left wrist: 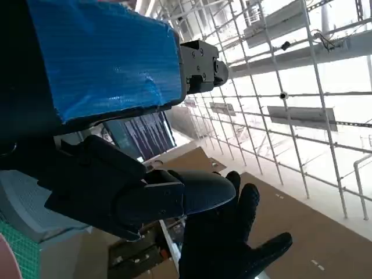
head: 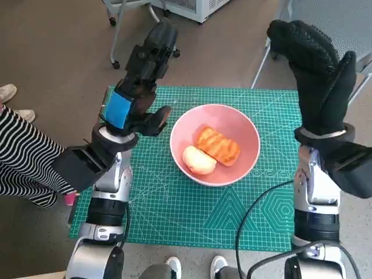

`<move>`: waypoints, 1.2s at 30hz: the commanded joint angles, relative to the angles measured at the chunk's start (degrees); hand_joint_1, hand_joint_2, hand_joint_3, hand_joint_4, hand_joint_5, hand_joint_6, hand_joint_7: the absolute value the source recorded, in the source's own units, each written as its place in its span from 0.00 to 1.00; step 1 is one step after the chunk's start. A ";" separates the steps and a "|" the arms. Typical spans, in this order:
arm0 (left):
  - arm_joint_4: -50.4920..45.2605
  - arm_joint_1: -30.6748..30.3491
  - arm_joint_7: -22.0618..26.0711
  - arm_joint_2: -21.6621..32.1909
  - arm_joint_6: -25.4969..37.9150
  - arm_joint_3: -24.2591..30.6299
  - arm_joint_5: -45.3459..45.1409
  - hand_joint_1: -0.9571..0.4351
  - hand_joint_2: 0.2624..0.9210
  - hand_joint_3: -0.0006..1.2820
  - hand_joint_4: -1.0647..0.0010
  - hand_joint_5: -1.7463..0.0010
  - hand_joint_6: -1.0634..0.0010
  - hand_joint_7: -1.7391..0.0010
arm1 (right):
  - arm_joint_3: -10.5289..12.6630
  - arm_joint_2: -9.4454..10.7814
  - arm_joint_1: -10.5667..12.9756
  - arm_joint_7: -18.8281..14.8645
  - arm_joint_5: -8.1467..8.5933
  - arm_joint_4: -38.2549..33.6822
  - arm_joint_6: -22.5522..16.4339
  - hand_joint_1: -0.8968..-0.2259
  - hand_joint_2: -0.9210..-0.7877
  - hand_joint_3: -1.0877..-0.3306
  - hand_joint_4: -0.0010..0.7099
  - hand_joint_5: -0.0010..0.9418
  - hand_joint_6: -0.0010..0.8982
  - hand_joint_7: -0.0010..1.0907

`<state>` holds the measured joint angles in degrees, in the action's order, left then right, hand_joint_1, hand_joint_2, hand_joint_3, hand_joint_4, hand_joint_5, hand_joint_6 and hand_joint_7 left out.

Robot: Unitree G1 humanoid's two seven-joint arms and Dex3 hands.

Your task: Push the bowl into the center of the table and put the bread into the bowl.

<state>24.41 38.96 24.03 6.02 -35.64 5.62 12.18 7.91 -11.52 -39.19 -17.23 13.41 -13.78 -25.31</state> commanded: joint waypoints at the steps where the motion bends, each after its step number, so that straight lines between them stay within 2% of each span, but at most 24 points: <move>1: 0.70 -0.65 0.45 0.31 -1.02 0.09 0.48 0.12 1.00 0.44 1.00 1.00 1.00 0.87 | 0.22 -0.17 1.88 -0.47 -0.29 -1.08 -0.26 0.34 0.00 0.54 0.23 0.01 0.00 0.55; 13: 0.51 -0.81 1.43 0.33 -0.86 0.14 1.14 0.11 1.00 0.42 1.00 1.00 1.00 0.88 | 0.27 -0.31 1.98 -0.35 -0.75 -2.15 -1.28 0.35 0.00 0.53 0.23 0.01 0.00 0.55; 36: -0.07 -1.72 -0.06 -0.32 -1.96 -0.22 -0.26 0.11 1.00 0.40 1.00 1.00 1.00 0.89 | 0.36 -0.20 1.82 -1.06 -0.21 -3.51 -2.56 0.34 0.00 0.53 0.24 0.01 0.01 0.56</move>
<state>24.67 37.74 24.54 5.99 -36.88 5.56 12.02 8.19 -11.54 -38.38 -17.72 13.32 -16.57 -27.88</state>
